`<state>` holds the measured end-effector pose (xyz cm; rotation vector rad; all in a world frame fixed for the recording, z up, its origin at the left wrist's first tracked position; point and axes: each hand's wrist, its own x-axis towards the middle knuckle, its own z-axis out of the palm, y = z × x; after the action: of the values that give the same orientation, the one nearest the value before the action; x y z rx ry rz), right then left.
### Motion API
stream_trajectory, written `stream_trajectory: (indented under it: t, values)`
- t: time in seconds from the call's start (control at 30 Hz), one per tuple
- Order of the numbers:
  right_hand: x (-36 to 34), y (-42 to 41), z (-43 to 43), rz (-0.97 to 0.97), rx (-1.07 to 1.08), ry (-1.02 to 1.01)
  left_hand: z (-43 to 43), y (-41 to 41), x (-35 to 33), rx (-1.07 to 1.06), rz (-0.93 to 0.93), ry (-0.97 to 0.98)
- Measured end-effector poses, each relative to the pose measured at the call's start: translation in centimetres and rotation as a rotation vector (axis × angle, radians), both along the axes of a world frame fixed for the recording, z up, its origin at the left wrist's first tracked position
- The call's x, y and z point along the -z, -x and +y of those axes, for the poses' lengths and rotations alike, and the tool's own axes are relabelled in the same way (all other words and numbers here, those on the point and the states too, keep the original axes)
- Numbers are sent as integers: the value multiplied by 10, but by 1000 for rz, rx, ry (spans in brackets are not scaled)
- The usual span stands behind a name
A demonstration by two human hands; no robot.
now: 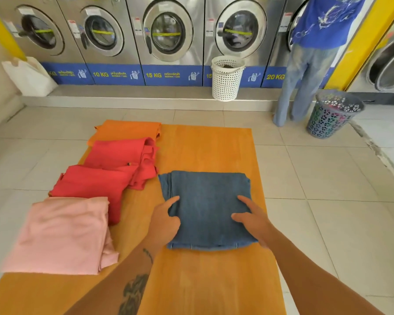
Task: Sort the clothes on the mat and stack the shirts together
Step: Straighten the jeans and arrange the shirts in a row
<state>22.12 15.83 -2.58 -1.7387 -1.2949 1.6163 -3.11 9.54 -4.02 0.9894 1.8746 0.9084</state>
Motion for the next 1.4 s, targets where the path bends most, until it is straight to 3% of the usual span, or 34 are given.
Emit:
stream_trajectory:
  t: [0.2, 0.4, 0.57, 0.7, 0.83, 1.03, 1.1, 1.17, 1.23, 1.4]
  values:
    - [4, 10, 28, -82, 54, -133, 36, -6, 5, -42, 1, -90]
    - [-14, 11, 119, -225, 84, -240, 139, 1, -4, 36, 3, -193]
    - [-7, 11, 196, -375, 72, -269, 213, 5, 6, 168, 240, -274]
    - [17, 17, 220, -488, 55, -242, 217, 12, 39, 295, 494, -348]
    - [31, 20, 234, -483, 53, -274, 221, 13, 58, 218, 522, -423]
    - [31, 27, 236, -535, 1, -284, 240, 32, 51, 345, 585, -348]
    - [25, 32, 228, -696, -64, -272, 238, 35, 47, 369, 583, -298]
    - [16, 40, 213, -1037, -145, -332, 234, 35, 42, 371, 559, -243]
    - [9, 47, 193, -1240, -197, -412, 227, 35, 33, 363, 526, -203]
    - [1, 50, 136, -1269, -290, -420, 189, 50, -2, 267, 421, -212]
